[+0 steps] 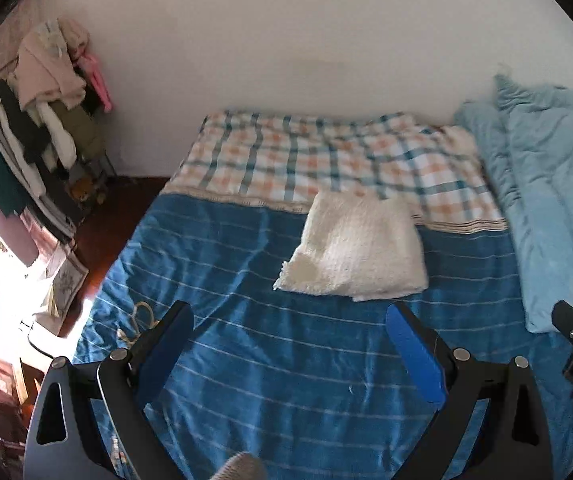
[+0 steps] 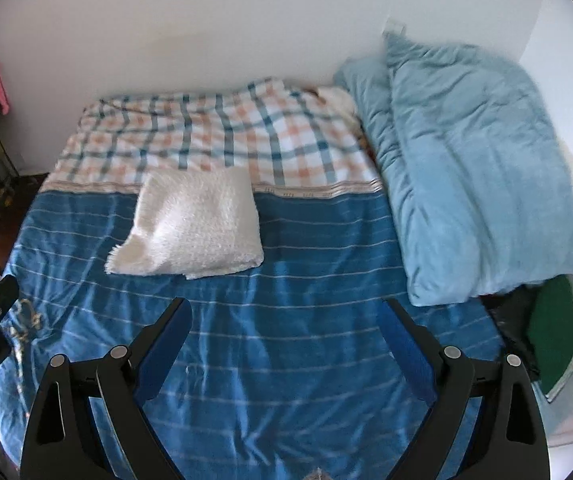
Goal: Fold large clothes
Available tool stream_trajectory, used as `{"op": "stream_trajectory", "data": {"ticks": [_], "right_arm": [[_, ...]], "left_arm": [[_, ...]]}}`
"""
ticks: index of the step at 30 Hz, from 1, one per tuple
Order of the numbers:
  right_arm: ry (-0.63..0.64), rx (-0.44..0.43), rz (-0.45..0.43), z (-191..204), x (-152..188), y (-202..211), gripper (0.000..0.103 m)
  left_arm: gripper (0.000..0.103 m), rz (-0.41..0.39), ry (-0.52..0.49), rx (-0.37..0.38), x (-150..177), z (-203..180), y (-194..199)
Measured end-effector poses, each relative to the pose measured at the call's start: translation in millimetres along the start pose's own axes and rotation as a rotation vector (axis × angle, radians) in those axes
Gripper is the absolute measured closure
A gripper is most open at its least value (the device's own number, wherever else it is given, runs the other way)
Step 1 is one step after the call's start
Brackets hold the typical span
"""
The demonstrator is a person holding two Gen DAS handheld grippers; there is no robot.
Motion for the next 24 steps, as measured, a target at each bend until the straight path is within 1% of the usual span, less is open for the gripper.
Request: {"op": "stream_trajectory", "data": {"ticks": [1, 5, 7, 11, 13, 17, 20, 24], "right_arm": [[-0.009, 0.003, -0.010, -3, 2, 21, 0.007], [-0.055, 0.009, -0.056, -20, 7, 103, 0.007], [-0.064, 0.004, -0.082, -27, 9, 136, 0.007], [-0.037, -0.020, -0.131, -35, 10, 198, 0.007], [-0.023, -0.029, -0.147, -38, 12, 221, 0.007], [0.002, -0.031, -0.189, -47, 17, 266, 0.007], [0.009, -0.038, -0.214, -50, 23, 287, 0.007], [0.013, -0.048, -0.234, -53, 28, 303, 0.007]], "left_arm": [[0.004, -0.009, -0.009, 0.013, 0, 0, 22], [0.004, -0.037, -0.029, 0.032, 0, 2, 77], [0.004, -0.062, -0.030, 0.032, -1, 4, 109], [0.004, -0.093, 0.000, 0.036, -3, 7, 150], [0.004, -0.110, 0.021, 0.037, -5, 9, 171], [0.004, -0.137, 0.039, 0.038, -6, 10, 198], [0.004, -0.157, 0.034, 0.039, -4, 8, 214], [0.004, -0.179, 0.039, 0.048, 0, 6, 229]]}}
Point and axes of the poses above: each gripper's, at about its wrist camera, not at the fingertips, and y roughly against the way its jaws point, z to its left, x to its underside, the point moved 8 cm from there along -y, roughly the way its jaws point, and after that the axes turned 3 degrees about -x, right-handed, at the moved point
